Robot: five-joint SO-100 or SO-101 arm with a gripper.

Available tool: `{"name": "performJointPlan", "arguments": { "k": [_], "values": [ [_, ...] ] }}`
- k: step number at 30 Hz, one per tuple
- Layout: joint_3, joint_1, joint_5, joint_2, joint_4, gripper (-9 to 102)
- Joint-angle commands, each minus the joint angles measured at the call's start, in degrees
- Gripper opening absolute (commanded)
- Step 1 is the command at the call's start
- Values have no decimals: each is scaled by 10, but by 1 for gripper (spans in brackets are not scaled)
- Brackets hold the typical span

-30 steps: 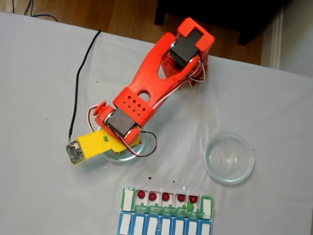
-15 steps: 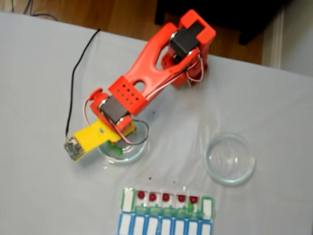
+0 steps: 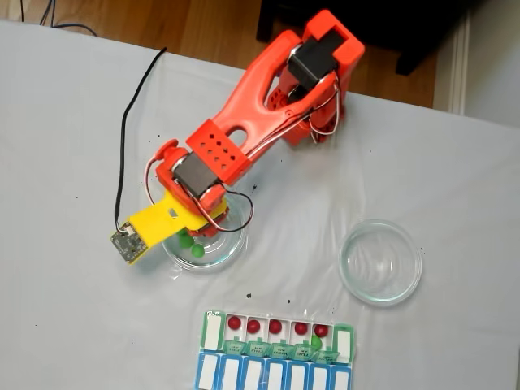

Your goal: Sort medicines into box.

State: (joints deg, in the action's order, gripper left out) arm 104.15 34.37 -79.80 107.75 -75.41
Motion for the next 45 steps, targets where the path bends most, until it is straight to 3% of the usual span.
{"name": "performJointPlan", "arguments": {
  "k": [1,22,45],
  "values": [
    [-9,-8,4,52,10,26],
    [51,-24,11,46,95,25],
    [44,-19,4,8,111,25]
  ]
}}
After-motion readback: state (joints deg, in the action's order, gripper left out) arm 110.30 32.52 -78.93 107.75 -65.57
